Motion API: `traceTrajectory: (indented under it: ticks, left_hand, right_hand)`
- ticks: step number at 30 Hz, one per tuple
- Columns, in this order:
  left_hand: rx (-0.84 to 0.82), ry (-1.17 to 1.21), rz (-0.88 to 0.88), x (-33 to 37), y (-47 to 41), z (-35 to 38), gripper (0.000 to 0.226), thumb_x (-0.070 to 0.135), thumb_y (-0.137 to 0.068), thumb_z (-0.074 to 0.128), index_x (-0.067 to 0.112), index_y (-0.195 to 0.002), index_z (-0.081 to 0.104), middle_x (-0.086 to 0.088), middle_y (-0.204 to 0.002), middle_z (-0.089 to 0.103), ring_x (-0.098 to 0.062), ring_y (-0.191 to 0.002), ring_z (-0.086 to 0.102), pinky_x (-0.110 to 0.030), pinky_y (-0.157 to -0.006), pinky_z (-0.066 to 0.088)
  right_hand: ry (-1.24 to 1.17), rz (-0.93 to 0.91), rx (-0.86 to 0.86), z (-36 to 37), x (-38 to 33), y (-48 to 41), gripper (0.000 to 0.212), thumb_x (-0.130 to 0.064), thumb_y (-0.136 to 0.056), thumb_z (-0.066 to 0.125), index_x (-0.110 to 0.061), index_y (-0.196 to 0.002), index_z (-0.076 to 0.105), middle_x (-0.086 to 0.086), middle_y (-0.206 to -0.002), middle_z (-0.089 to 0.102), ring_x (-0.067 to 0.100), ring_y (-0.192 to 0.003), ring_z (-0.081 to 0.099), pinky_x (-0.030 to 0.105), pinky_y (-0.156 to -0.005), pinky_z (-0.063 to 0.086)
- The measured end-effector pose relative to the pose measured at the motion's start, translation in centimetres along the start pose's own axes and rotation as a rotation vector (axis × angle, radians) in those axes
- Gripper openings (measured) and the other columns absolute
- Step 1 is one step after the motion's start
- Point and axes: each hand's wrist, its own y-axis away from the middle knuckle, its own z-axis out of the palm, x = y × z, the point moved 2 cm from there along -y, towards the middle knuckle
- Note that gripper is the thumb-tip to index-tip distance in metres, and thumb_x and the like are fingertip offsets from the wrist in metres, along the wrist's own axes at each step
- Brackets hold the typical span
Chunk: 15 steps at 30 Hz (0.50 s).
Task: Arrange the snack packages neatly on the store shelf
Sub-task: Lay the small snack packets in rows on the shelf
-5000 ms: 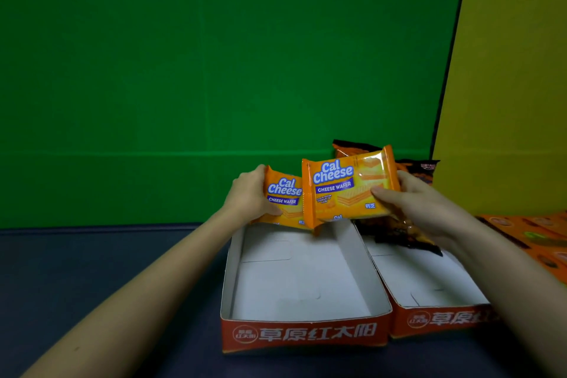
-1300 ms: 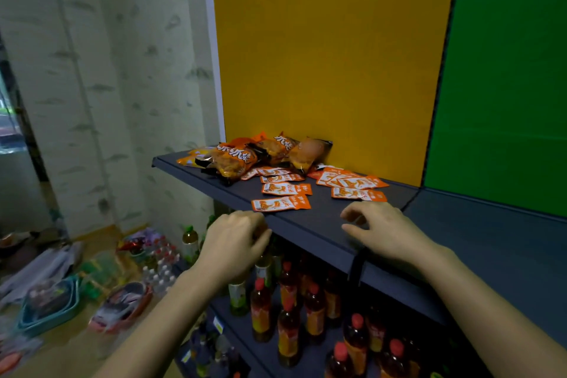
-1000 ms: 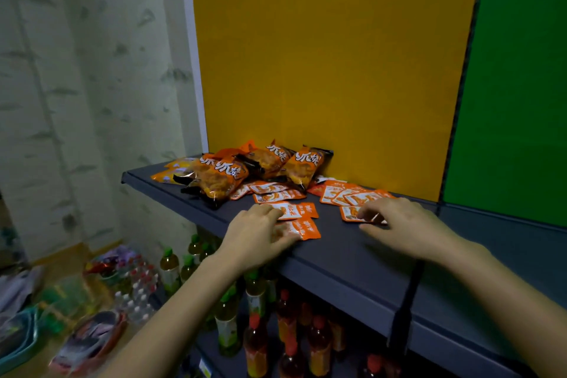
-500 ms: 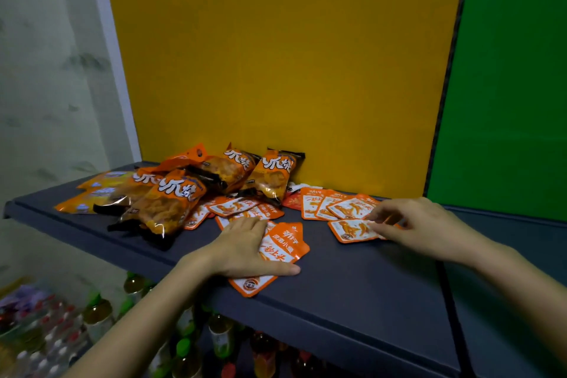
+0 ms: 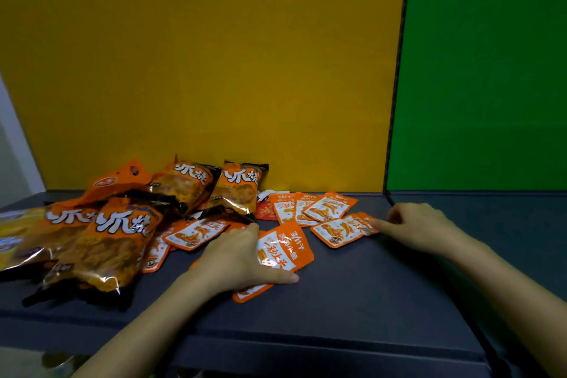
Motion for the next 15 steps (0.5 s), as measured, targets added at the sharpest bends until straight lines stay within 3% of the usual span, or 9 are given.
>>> traceTrajectory:
  ticks: [4, 8, 11, 15]
  left_hand:
    - [0.008, 0.038, 0.029, 0.2, -0.7, -0.8, 0.072, 0.072, -0.056, 0.068, 0.02, -0.103, 0.049, 0.005, -0.107, 0.058, -0.014, -0.097, 0.054, -0.031, -0.081, 0.047]
    - [0.029, 0.298, 0.03, -0.5, -1.4, -1.1, 0.058, 0.055, -0.062, 0.077, 0.016, -0.1, 0.055, 0.006, -0.098, 0.061, -0.013, -0.092, 0.059, -0.032, -0.082, 0.051]
    - [0.073, 0.478, 0.025, -1.4, -1.7, -1.2, 0.051, 0.047, -0.065, 0.079, 0.017, -0.103, 0.061, 0.007, -0.099, 0.067, -0.012, -0.091, 0.063, -0.033, -0.084, 0.052]
    - [0.099, 0.758, 0.028, -2.3, -1.2, -1.6, 0.019, 0.025, -0.072, 0.079, 0.021, -0.087, 0.069, 0.005, -0.087, 0.074, -0.009, -0.078, 0.069, -0.029, -0.074, 0.053]
  right_hand:
    - [0.003, 0.073, -0.017, 0.9, -1.5, -0.1, 0.061, -0.076, -0.075, 0.044, -0.016, -0.084, 0.054, 0.01, -0.108, 0.061, 0.029, -0.102, 0.059, 0.032, -0.071, 0.042]
    - [-0.055, 0.109, 0.006, 1.6, -4.0, -0.5, 0.083, -0.076, -0.074, 0.048, -0.009, -0.123, 0.049, 0.011, -0.131, 0.053, 0.03, -0.117, 0.052, 0.036, -0.084, 0.044]
    - [-0.094, 0.139, 0.012, 2.1, -5.6, -0.9, 0.096, -0.077, -0.071, 0.049, -0.008, -0.136, 0.039, 0.012, -0.142, 0.044, 0.032, -0.129, 0.042, 0.041, -0.099, 0.041]
    - [-0.112, 0.137, 0.047, 3.1, -6.6, -1.6, 0.102, -0.066, -0.067, 0.066, -0.006, -0.141, 0.028, 0.014, -0.146, 0.036, 0.033, -0.135, 0.034, 0.041, -0.106, 0.034]
